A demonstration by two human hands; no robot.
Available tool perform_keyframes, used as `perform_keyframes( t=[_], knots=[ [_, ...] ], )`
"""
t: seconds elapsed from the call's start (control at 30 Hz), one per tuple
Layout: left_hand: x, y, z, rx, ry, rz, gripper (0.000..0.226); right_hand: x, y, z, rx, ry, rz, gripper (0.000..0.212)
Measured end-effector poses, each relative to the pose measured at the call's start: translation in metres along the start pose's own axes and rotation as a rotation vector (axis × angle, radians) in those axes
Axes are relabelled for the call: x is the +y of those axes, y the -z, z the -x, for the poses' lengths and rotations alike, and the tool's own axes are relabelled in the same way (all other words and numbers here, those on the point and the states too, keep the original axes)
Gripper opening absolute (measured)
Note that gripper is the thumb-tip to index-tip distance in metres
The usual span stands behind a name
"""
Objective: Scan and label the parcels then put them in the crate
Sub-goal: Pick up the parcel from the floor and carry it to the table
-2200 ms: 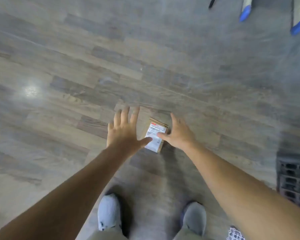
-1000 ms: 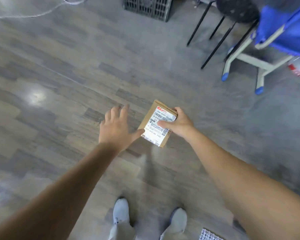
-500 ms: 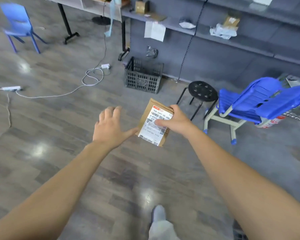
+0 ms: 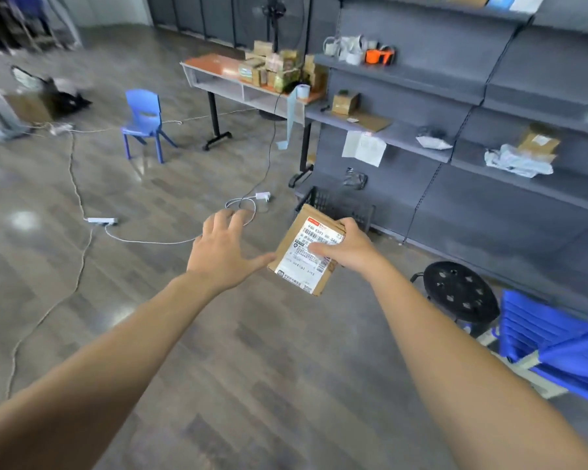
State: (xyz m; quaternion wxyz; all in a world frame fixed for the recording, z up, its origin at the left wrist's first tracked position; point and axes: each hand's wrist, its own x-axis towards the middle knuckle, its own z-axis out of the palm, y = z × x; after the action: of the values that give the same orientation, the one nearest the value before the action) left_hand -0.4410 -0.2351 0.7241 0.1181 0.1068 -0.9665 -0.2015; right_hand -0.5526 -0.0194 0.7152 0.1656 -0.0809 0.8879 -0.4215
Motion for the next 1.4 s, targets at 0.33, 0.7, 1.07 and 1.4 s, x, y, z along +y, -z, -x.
perform_keyframes(
  t=[0.33, 0.7, 1.07, 1.4],
  knots=[
    [-0.075, -0.002, -0.179, 0.085, 0.026, -0.043, 0.092, -0.090, -0.021, -0.201, -0.086, 0.083, 0.061, 0.083],
    [-0.197, 0.020, -0.405, 0.077, 0.054, 0.010, 0.097, -0.211, -0.062, -0.407, -0.070, 0.075, 0.062, 0.068],
    [-0.308, 0.013, -0.629, 0.075, 0.025, -0.061, 0.100, -0.291, -0.116, -0.648, -0.078, 0.082, 0.085, 0.072],
    [-0.418, 0.042, -0.826, 0.071, 0.072, -0.127, 0.095, -0.389, -0.159, -0.864, -0.121, 0.074, 0.052, 0.071]
  ],
)
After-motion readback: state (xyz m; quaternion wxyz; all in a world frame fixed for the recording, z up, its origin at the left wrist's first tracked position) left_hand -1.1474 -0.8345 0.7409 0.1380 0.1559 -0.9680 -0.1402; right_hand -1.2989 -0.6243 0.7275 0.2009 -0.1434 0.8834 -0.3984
